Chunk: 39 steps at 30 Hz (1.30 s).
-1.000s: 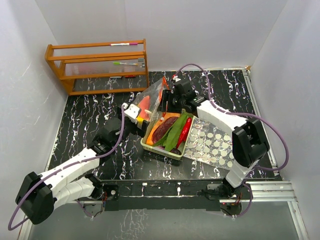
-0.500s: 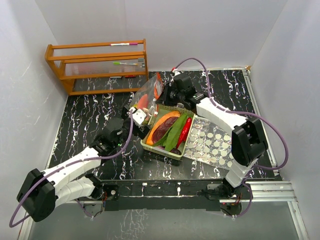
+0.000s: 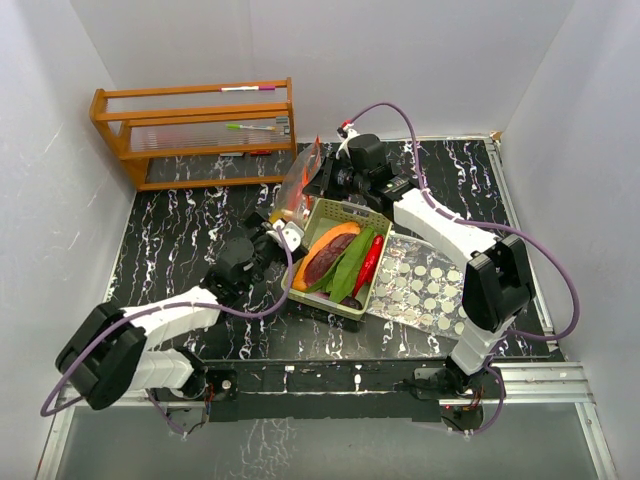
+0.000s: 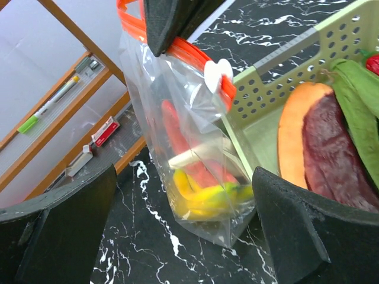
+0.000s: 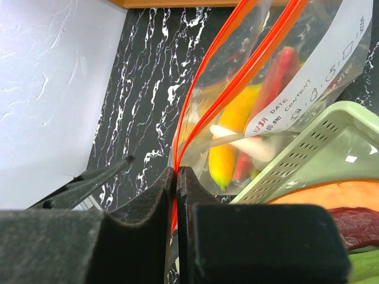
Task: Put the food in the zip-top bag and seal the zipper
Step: Pick up the zipper food storage bag at the center of the board, then zip the zipper food storage bag at the center of the board.
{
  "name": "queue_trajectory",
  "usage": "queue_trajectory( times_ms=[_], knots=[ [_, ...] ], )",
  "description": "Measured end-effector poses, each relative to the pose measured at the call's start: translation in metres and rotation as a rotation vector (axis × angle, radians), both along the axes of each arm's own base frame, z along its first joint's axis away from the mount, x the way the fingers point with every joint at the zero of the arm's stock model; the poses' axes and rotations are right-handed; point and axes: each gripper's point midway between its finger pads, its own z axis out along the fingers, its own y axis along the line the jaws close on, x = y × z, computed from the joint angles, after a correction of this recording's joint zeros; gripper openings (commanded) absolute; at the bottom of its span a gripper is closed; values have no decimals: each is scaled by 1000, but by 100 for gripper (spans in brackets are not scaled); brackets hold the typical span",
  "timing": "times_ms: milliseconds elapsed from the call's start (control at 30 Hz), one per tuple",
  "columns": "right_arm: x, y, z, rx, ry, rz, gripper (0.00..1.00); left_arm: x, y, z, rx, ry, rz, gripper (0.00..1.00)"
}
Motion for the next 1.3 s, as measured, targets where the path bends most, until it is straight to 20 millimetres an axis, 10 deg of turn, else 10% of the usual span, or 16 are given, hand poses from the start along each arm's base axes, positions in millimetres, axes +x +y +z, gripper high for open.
queue_trajectory(
  times_ms=[500,767,1067,1300],
  knots=[
    [-4,4,-1,20,22,23,8,22,-9,20,-165,-113,64,95],
    [-4,5,0,23,20,24,8,30,-12,9,-185,-103,83,66],
    [-5,5,0,25,22,29,8,35,-14,18,-235,-132,96,75],
    [-5,6,0,25,22,30,8,41,-19,17,-249,-142,99,40]
  ],
)
